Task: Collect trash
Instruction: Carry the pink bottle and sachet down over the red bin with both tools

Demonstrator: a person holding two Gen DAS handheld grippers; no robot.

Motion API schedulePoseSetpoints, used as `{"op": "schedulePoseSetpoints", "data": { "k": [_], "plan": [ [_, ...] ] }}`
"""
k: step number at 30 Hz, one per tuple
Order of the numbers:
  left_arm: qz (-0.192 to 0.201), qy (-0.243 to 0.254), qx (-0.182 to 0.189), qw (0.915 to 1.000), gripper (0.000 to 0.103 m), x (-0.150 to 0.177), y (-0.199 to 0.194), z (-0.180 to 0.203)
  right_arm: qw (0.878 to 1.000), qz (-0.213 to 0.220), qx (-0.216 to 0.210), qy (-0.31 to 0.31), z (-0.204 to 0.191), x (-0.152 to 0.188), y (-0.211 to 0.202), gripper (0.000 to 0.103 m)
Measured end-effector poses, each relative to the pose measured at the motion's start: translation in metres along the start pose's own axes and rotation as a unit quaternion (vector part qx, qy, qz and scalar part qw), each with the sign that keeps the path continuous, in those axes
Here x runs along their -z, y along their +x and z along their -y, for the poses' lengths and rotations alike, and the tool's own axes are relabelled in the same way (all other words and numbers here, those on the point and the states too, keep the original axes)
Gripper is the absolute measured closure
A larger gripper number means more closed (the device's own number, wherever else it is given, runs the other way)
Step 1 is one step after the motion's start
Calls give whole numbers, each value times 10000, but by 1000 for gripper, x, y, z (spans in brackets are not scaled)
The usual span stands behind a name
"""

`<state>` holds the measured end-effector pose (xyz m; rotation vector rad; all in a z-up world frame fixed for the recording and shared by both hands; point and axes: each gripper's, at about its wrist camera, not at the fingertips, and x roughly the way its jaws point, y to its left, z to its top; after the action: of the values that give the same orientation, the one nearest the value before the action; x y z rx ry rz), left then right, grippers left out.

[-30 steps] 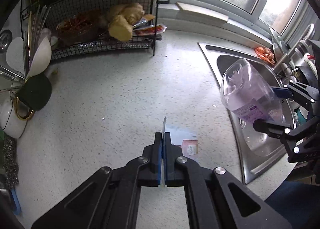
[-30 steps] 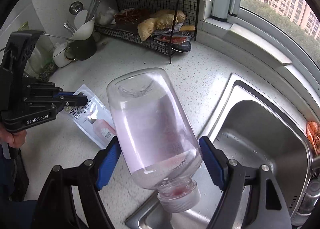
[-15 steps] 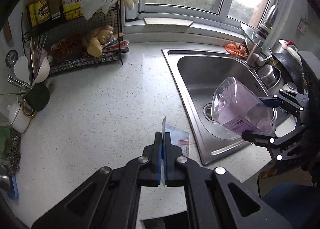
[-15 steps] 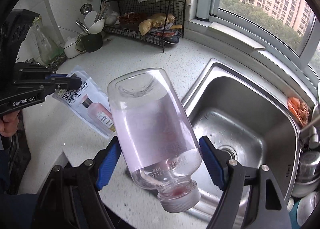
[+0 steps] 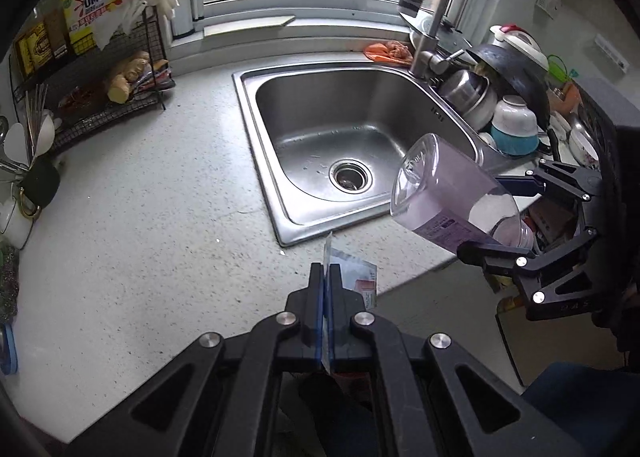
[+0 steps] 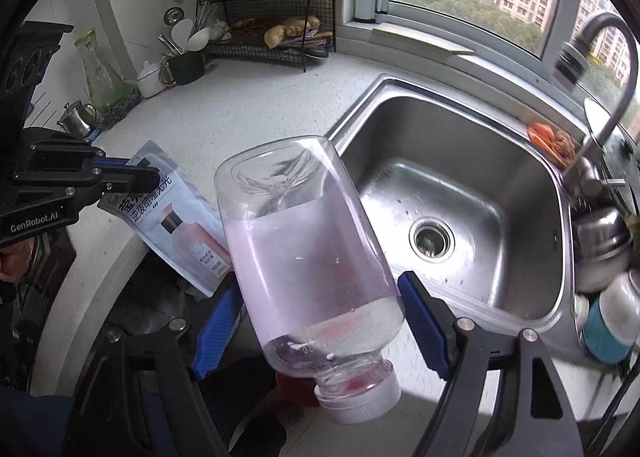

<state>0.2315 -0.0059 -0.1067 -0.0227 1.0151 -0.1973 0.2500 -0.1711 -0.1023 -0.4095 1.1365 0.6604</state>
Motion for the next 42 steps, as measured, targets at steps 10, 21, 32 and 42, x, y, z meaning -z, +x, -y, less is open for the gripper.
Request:
{"op": "schedulePoseSetpoints", "data": {
  "k": [10, 21, 32, 42],
  "plan": [
    [-309, 386, 312, 9983, 102, 25, 30, 43, 9981, -132, 159, 583, 7, 45, 0, 26],
    [-921, 593, 435, 9930, 102, 74, 103, 66, 9968, -270, 224, 716, 6, 89, 30, 26],
    [-1255, 608, 624, 9883, 102, 111, 184, 68, 9926, -658, 243, 990, 23, 122, 99, 29],
    [-1513, 701, 639, 9839, 102, 149, 260, 68, 9869, -948, 216, 1285, 37, 163, 153, 30]
  ]
}}
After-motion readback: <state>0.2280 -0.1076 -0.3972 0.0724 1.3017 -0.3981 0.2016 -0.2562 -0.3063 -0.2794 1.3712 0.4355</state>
